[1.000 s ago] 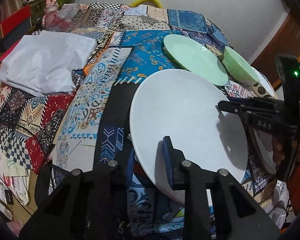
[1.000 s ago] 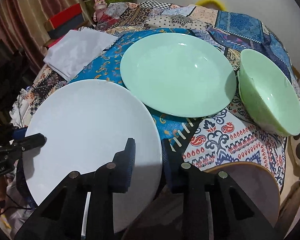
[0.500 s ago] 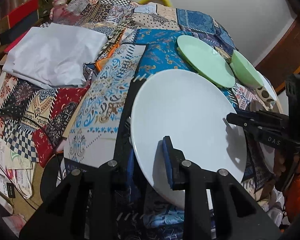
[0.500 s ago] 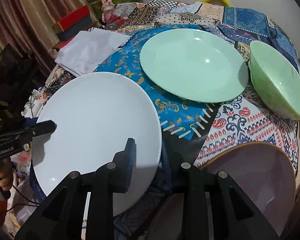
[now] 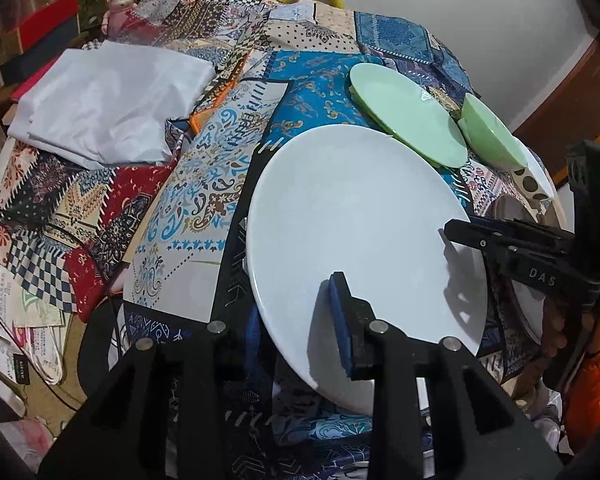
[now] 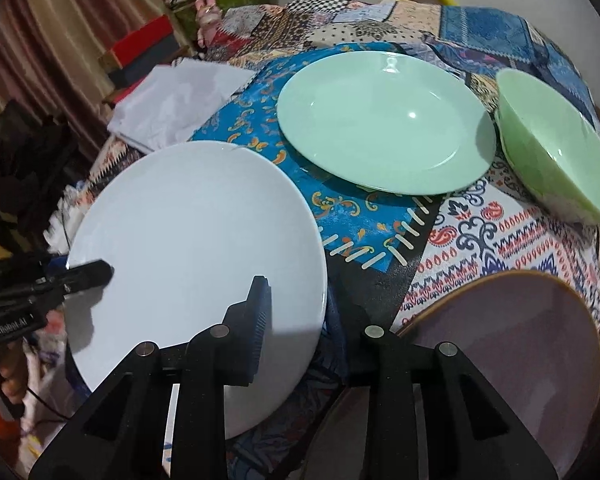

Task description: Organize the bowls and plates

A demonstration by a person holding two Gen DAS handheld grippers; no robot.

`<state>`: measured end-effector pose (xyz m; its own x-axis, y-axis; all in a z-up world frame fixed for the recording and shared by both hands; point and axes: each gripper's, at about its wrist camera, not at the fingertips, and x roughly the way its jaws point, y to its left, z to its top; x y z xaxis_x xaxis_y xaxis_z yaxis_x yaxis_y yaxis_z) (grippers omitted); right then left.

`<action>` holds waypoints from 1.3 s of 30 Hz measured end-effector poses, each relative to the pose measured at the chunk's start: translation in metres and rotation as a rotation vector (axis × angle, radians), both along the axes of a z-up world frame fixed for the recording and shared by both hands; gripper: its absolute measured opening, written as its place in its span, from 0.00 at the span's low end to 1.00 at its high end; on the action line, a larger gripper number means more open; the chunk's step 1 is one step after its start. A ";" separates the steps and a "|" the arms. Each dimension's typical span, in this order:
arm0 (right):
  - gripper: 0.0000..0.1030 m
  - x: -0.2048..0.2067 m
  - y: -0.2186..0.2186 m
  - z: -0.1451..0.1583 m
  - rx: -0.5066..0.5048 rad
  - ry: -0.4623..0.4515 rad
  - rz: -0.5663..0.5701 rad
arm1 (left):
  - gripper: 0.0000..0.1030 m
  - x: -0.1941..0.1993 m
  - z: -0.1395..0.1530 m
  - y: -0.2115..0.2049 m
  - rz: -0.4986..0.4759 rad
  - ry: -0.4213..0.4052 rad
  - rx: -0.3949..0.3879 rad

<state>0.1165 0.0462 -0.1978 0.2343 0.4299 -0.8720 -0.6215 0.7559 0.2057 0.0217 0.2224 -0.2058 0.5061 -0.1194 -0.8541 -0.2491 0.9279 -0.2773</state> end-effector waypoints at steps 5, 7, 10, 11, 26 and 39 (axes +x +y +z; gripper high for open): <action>0.25 -0.004 -0.006 0.007 0.020 -0.011 -0.021 | 0.30 0.000 0.009 -0.003 0.004 -0.020 0.004; 0.25 -0.005 -0.010 0.014 0.038 -0.025 -0.032 | 0.30 0.001 0.014 -0.004 0.008 -0.032 0.004; 0.25 -0.006 -0.013 0.022 0.054 -0.045 -0.042 | 0.30 0.003 0.022 -0.007 0.011 -0.052 0.001; 0.25 -0.007 -0.015 0.025 0.058 -0.054 -0.045 | 0.30 0.004 0.025 -0.008 0.009 -0.060 0.001; 0.25 -0.013 -0.064 0.061 0.124 -0.137 -0.133 | 0.30 0.017 0.064 -0.048 -0.052 -0.149 0.021; 0.25 -0.022 -0.121 0.074 0.150 -0.172 -0.207 | 0.30 0.030 0.080 -0.101 -0.120 -0.171 0.033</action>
<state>0.0942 -0.0746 -0.1241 0.4686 0.4787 -0.7425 -0.4929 0.8392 0.2299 0.0520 0.1212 -0.1256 0.6275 -0.1615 -0.7617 -0.0878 0.9573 -0.2753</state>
